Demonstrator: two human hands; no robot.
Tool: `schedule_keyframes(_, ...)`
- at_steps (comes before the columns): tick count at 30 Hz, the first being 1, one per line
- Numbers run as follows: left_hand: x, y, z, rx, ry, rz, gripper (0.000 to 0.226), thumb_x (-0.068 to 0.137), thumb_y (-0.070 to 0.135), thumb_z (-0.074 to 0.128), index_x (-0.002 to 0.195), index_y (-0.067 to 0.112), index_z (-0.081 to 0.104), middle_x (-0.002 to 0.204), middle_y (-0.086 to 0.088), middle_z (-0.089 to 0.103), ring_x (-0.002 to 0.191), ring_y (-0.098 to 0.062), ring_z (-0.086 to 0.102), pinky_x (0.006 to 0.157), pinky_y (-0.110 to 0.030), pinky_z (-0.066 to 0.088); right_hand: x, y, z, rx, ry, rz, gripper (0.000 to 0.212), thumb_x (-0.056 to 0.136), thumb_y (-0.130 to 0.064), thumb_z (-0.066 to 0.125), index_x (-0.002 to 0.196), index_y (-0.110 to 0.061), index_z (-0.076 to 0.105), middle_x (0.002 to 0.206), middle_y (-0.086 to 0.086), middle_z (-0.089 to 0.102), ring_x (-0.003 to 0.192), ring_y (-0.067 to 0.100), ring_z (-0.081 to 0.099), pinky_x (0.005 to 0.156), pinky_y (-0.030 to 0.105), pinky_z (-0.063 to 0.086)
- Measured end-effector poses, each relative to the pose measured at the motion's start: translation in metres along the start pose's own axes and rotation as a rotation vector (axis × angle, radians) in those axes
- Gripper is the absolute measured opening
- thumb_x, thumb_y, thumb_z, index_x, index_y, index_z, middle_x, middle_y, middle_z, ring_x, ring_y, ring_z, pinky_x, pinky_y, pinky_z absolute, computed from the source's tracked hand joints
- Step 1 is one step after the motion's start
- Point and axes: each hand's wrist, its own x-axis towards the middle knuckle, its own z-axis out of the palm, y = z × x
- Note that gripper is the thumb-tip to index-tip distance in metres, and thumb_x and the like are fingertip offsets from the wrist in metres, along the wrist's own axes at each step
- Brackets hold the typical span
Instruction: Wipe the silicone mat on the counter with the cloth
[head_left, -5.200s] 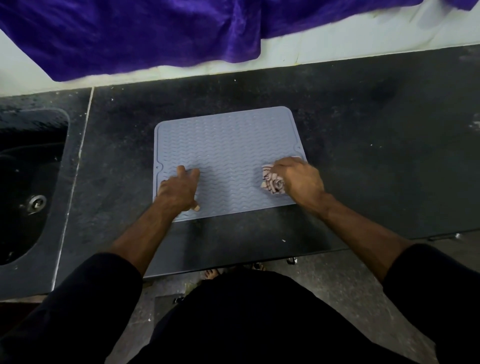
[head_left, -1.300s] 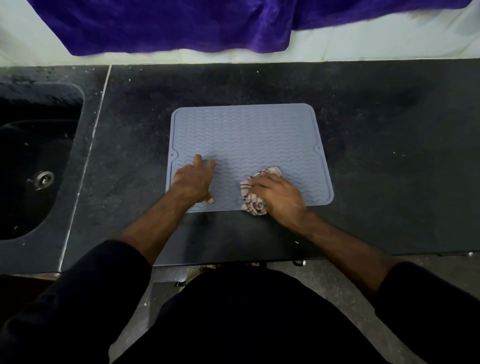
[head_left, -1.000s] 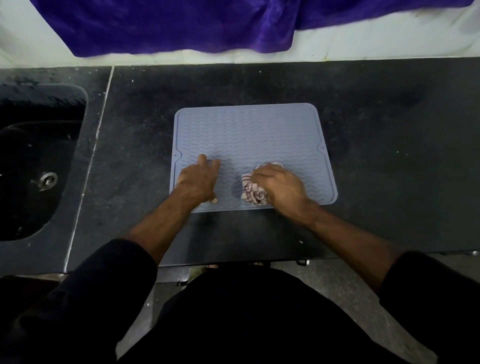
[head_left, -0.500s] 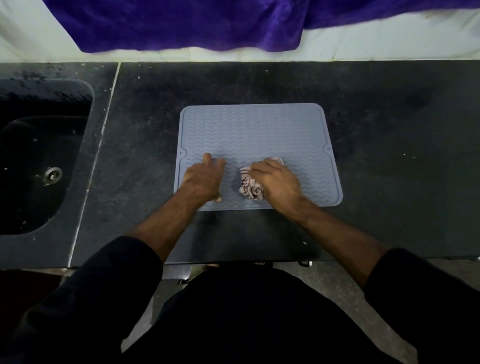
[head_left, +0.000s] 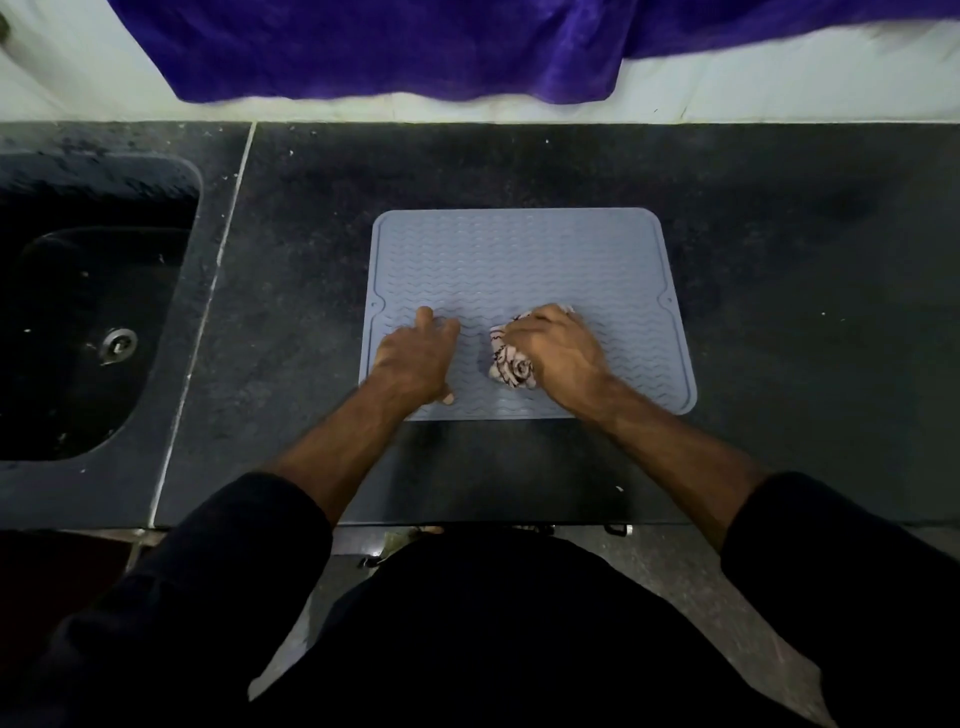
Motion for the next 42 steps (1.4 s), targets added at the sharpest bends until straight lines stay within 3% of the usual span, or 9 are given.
schedule_keyframes(7, 0.001, -0.005, 0.007, -0.019, 0.012, 0.013, 0.083, 0.075, 0.037, 0.081, 0.138, 0.015, 0.031, 0.141, -0.016, 0.031, 0.119, -0.036, 0.051, 0.093, -0.049, 0.051, -0.009, 0.03, -0.009, -0.044, 0.038, 0.115, 0.037, 0.077, -0.017, 0.071, 0.113, -0.013, 0.064, 0.117, 0.006, 0.065, 0.107, 0.026, 0.048, 0.089, 0.038, 0.039)
schedule_keyframes(10, 0.002, -0.003, 0.005, -0.006, 0.012, 0.013, 0.084, 0.074, 0.036, 0.081, 0.138, 0.016, 0.031, 0.139, -0.016, 0.032, 0.115, -0.035, 0.053, 0.09, -0.047, 0.052, -0.005, 0.018, -0.004, -0.021, 0.093, 0.046, 0.049, 0.077, -0.011, 0.07, 0.125, -0.009, 0.058, 0.129, 0.01, 0.06, 0.117, 0.031, 0.047, 0.096, 0.04, 0.036)
schedule_keyframes(15, 0.004, -0.004, 0.004, 0.024, 0.008, 0.012, 0.088, 0.073, 0.039, 0.081, 0.141, 0.017, 0.029, 0.137, -0.016, 0.031, 0.112, -0.034, 0.054, 0.087, -0.046, 0.053, 0.004, -0.001, 0.003, -0.132, -0.002, -0.05, 0.048, 0.085, -0.009, 0.06, 0.132, -0.016, 0.052, 0.143, 0.003, 0.048, 0.128, 0.029, 0.039, 0.105, 0.041, 0.029)
schedule_keyframes(21, 0.001, -0.01, 0.007, -0.001, 0.036, 0.042, 0.085, 0.074, 0.041, 0.08, 0.14, 0.017, 0.032, 0.141, -0.016, 0.033, 0.116, -0.035, 0.053, 0.089, -0.046, 0.052, -0.009, 0.028, -0.006, -0.096, 0.004, 0.101, 0.045, 0.084, -0.012, 0.063, 0.128, -0.016, 0.056, 0.135, 0.004, 0.056, 0.122, 0.028, 0.043, 0.102, 0.041, 0.032)
schedule_keyframes(27, 0.002, -0.008, 0.006, 0.008, 0.034, 0.044, 0.085, 0.074, 0.041, 0.08, 0.14, 0.017, 0.033, 0.141, -0.015, 0.032, 0.115, -0.033, 0.053, 0.089, -0.045, 0.051, -0.002, -0.016, 0.005, 0.02, 0.016, -0.018, 0.043, 0.089, -0.011, 0.056, 0.132, -0.018, 0.054, 0.142, 0.002, 0.049, 0.128, 0.028, 0.041, 0.106, 0.037, 0.028)
schedule_keyframes(32, 0.0, -0.018, 0.014, -0.064, 0.071, 0.079, 0.08, 0.074, 0.042, 0.079, 0.138, 0.019, 0.037, 0.14, -0.012, 0.035, 0.117, -0.032, 0.051, 0.091, -0.045, 0.049, -0.014, 0.004, 0.005, -0.02, -0.019, 0.069, 0.046, 0.087, -0.012, 0.058, 0.133, -0.019, 0.053, 0.143, 0.002, 0.049, 0.132, 0.026, 0.039, 0.11, 0.036, 0.024)
schedule_keyframes(36, 0.001, -0.029, 0.019, -0.116, 0.086, 0.118, 0.095, 0.074, 0.044, 0.079, 0.15, 0.022, 0.025, 0.149, -0.01, 0.032, 0.129, -0.032, 0.043, 0.101, -0.046, 0.043, -0.015, 0.007, -0.006, 0.069, 0.052, 0.118, 0.04, 0.081, -0.01, 0.062, 0.122, -0.012, 0.062, 0.128, 0.011, 0.061, 0.12, 0.031, 0.052, 0.104, 0.04, 0.036)
schedule_keyframes(39, 0.005, -0.044, 0.014, -0.18, 0.055, 0.144, 0.101, 0.078, 0.038, 0.077, 0.154, 0.024, 0.012, 0.156, -0.009, 0.027, 0.136, -0.032, 0.036, 0.109, -0.045, 0.035, -0.001, -0.023, -0.002, 0.109, 0.016, 0.024, 0.043, 0.085, -0.013, 0.06, 0.128, -0.013, 0.058, 0.137, 0.008, 0.054, 0.128, 0.028, 0.046, 0.107, 0.035, 0.029)
schedule_keyframes(42, 0.008, -0.064, 0.014, -0.222, 0.026, 0.148, 0.088, 0.086, 0.023, 0.07, 0.155, 0.024, 0.014, 0.158, -0.007, 0.026, 0.141, -0.028, 0.03, 0.114, -0.039, 0.027, 0.0, -0.037, 0.009, 0.041, -0.034, -0.024, 0.047, 0.086, -0.006, 0.054, 0.131, -0.017, 0.054, 0.145, 0.002, 0.046, 0.135, 0.024, 0.037, 0.111, 0.035, 0.023)
